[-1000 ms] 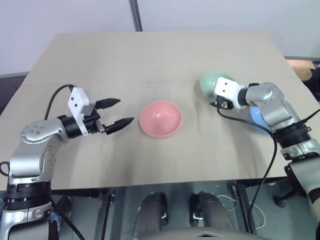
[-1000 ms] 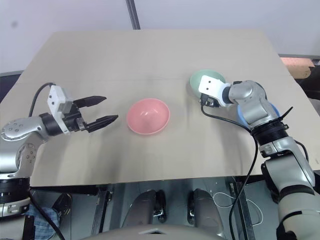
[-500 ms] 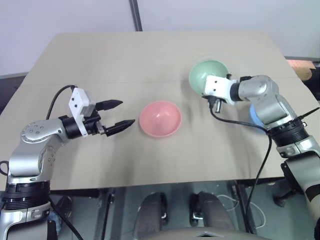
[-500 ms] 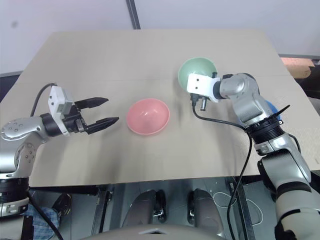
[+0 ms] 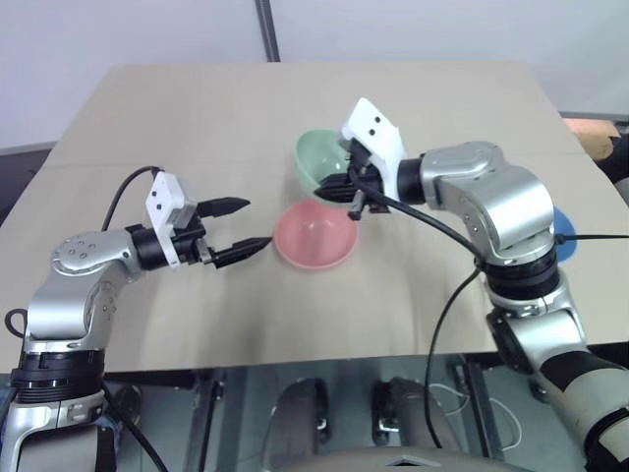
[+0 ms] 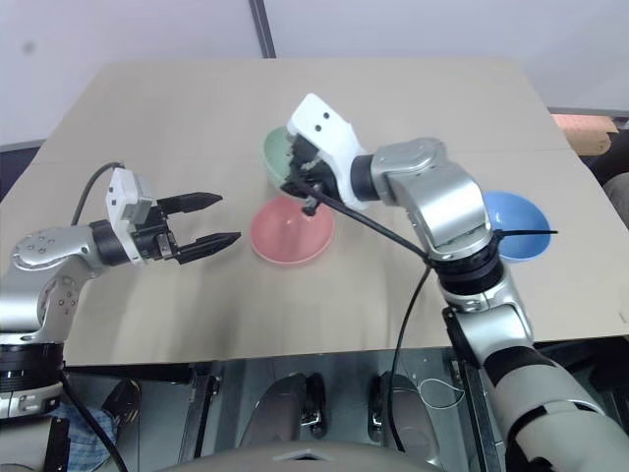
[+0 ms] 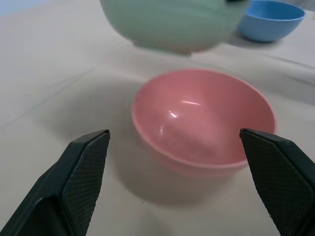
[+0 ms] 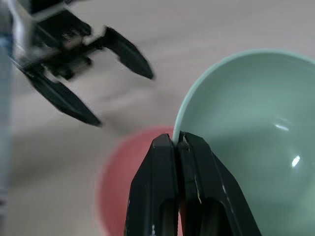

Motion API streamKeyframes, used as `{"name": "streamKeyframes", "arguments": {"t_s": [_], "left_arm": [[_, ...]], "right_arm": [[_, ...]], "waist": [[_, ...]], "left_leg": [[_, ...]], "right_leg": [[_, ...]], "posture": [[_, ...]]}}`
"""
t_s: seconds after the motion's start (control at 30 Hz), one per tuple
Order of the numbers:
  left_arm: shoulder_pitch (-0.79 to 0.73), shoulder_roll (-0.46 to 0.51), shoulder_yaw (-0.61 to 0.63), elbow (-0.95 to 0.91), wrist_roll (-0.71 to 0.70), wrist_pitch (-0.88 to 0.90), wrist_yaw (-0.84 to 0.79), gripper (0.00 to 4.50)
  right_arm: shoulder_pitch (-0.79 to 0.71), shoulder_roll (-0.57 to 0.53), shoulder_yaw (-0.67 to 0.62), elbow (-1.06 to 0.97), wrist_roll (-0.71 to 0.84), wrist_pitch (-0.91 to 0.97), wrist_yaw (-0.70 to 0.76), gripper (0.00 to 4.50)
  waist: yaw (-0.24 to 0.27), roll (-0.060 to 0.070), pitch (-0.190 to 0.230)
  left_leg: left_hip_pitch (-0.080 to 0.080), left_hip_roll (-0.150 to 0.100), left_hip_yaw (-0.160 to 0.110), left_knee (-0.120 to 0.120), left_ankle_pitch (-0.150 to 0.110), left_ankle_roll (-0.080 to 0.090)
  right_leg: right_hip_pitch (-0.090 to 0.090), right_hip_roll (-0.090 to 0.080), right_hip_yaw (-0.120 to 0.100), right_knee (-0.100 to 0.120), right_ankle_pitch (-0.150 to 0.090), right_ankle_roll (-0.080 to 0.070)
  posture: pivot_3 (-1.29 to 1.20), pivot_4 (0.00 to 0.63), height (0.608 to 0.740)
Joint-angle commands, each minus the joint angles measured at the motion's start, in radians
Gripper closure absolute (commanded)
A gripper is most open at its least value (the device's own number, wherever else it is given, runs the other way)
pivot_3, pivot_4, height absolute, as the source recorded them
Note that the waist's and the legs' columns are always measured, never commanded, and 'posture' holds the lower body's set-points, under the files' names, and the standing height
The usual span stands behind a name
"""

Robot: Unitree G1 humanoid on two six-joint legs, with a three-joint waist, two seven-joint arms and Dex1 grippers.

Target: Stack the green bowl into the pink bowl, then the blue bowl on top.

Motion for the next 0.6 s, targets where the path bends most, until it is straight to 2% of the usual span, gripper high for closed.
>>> {"name": "streamKeyframes", "arguments": {"t_s": [0.03,0.23,0.33,0.43,0.57,0.6], "left_arm": [[-0.033,0.007,-0.014,0.013,0.01,-0.026,-0.017,0.0],[-0.067,0.005,-0.033,0.055,0.025,-0.045,-0.028,0.0],[-0.078,0.004,-0.041,0.061,0.03,-0.049,-0.032,0.0],[-0.08,0.007,-0.041,0.063,0.032,-0.049,-0.037,0.0],[-0.083,0.011,-0.039,0.069,0.035,-0.05,-0.045,0.0],[-0.084,0.012,-0.038,0.071,0.035,-0.05,-0.046,0.0]], "right_arm": [[-0.016,0.007,0.051,-0.095,0.048,0.075,-0.059,4.42],[-0.043,-0.019,0.091,-0.119,0.108,0.114,-0.103,4.42],[-0.044,-0.035,0.102,-0.126,0.135,0.119,-0.122,3.28],[-0.044,-0.035,0.109,-0.125,0.157,0.114,-0.146,1.87],[-0.041,-0.021,0.097,-0.116,0.179,0.103,-0.176,0.2],[-0.04,-0.02,0.094,-0.114,0.188,0.105,-0.18,0.09]], "waist": [[0.001,0.0,0.0],[-0.002,0.0,0.0],[-0.003,0.0,0.0],[-0.003,-0.001,0.0],[-0.004,-0.001,0.0],[-0.004,-0.001,0.0]], "left_leg": [[0.0,0.0,0.0,0.0,0.0,0.0],[-0.001,0.0,-0.001,0.0,0.0,0.0],[-0.001,0.0,-0.001,0.0,0.0,0.0],[-0.001,0.0,-0.001,0.0,0.0,0.0],[-0.001,0.0,-0.001,-0.001,0.0,0.0],[-0.001,0.0,-0.001,-0.001,0.0,0.0]], "right_leg": [[0.0,0.0,0.0,0.0,0.0,0.0],[0.0,0.0,-0.001,0.0,0.0,0.0],[0.0,0.0,-0.001,0.0,0.0,0.0],[0.0,0.0,-0.001,0.0,0.0,0.0],[0.0,0.0,-0.001,0.0,0.0,0.0],[0.0,0.0,-0.001,0.0,0.0,0.0]], "posture": [[0.0,0.15,0.74],[0.0,0.15,0.74],[0.0,0.15,0.74],[0.0,0.15,0.74],[0.0,0.15,0.74],[0.0,0.15,0.74]]}}
